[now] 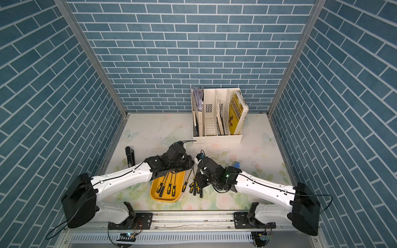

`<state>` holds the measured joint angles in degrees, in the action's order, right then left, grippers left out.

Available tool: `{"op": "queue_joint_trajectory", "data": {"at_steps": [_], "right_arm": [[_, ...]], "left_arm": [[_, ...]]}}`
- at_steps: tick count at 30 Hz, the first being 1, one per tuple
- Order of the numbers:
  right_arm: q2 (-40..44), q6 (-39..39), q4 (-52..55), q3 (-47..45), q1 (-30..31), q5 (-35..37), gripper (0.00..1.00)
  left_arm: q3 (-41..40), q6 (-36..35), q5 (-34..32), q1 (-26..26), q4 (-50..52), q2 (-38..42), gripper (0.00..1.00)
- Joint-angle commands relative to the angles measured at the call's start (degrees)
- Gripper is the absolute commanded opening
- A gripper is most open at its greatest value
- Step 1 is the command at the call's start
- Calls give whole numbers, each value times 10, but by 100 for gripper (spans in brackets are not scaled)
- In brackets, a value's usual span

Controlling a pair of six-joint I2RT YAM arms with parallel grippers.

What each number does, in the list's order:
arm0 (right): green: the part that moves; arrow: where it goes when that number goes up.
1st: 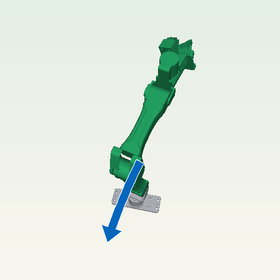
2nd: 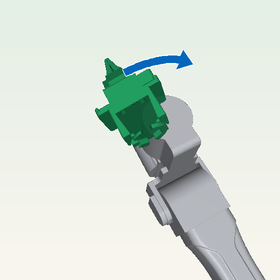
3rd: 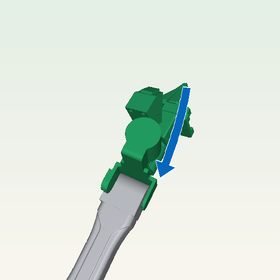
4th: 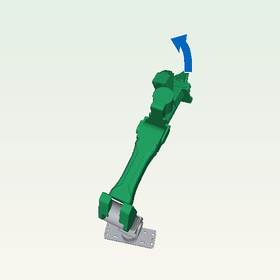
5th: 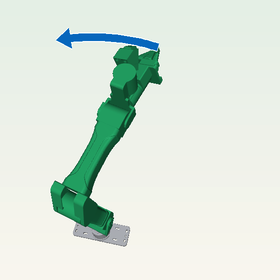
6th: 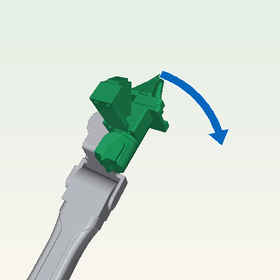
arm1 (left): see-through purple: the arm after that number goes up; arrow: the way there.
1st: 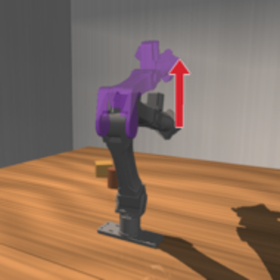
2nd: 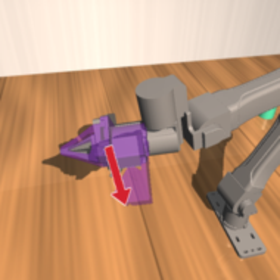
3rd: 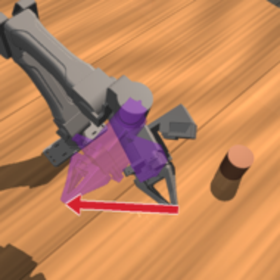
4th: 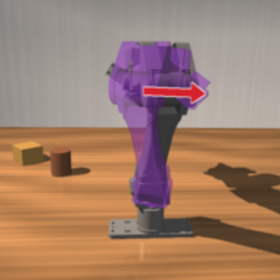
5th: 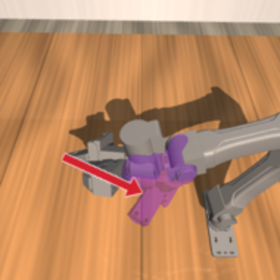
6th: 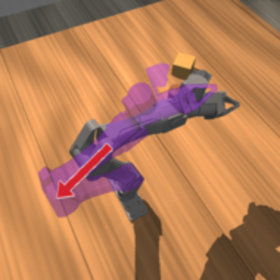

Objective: Put the file tool into the storage box
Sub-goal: Place the file tool in the storage box.

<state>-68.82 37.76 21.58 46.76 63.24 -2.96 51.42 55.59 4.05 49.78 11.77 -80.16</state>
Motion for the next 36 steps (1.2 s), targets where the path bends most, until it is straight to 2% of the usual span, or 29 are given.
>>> {"op": "queue_joint_trajectory", "data": {"at_steps": [1, 3, 4, 7, 9, 10, 13, 16, 20, 23, 28, 36], "right_arm": [[-2, -3, -24, 20, 2, -11, 5], [-5, -8, -26, 25, 2, -10, 10], [-7, -12, -21, 30, 2, -11, 16], [-4, -22, 8, 48, 1, 3, 47], [7, -25, 20, 52, -4, 4, 59], [13, -26, 27, 52, -7, 3, 62], [29, -25, 47, 42, -26, 1, 65], [38, -25, 47, 16, -48, -10, 65], [32, -28, 44, -11, -61, -10, 65], [21, -30, 45, -22, -64, -11, 65], [3, -33, 43, -33, -64, -28, 65], [-32, -36, 36, -38, -63, -29, 65]], "left_arm": [[12, -17, -26, -4, 34, 9, 0], [16, -23, -28, -9, 43, 15, 0], [18, -27, -27, -13, 48, 19, 0], [24, -48, -25, -36, 75, 42, 0], [34, -77, -20, -61, 105, 62, 0], [44, -100, -14, -77, 128, 69, 0], [87, -176, -15, -114, 211, 76, 0], [121, -237, -51, -125, 284, 64, 0], [102, -274, -110, -125, 307, 43, 0], [63, -280, -134, -124, 295, 33, 0], [-2, -263, -114, -118, 245, 30, 0], [-38, -243, -112, -113, 207, 23, 0]]}}
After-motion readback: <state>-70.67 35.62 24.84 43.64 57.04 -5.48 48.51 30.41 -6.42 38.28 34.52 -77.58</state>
